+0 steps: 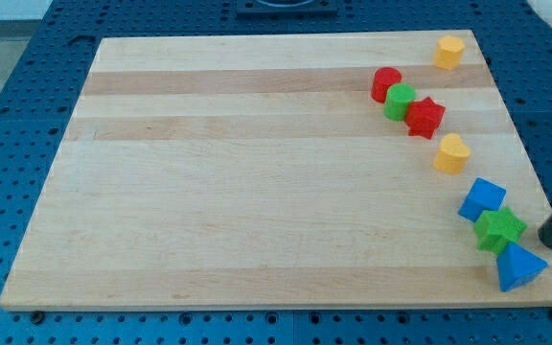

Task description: Push the blue triangle a bit up and left

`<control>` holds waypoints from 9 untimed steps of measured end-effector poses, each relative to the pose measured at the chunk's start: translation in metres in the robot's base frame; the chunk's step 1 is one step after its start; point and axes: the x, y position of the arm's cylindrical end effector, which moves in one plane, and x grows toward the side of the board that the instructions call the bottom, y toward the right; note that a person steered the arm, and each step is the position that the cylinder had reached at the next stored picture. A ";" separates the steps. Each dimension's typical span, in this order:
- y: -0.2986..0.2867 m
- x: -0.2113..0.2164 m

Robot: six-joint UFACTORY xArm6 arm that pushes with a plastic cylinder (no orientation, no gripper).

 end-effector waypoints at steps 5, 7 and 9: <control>-0.013 0.052; -0.056 0.036; -0.110 0.000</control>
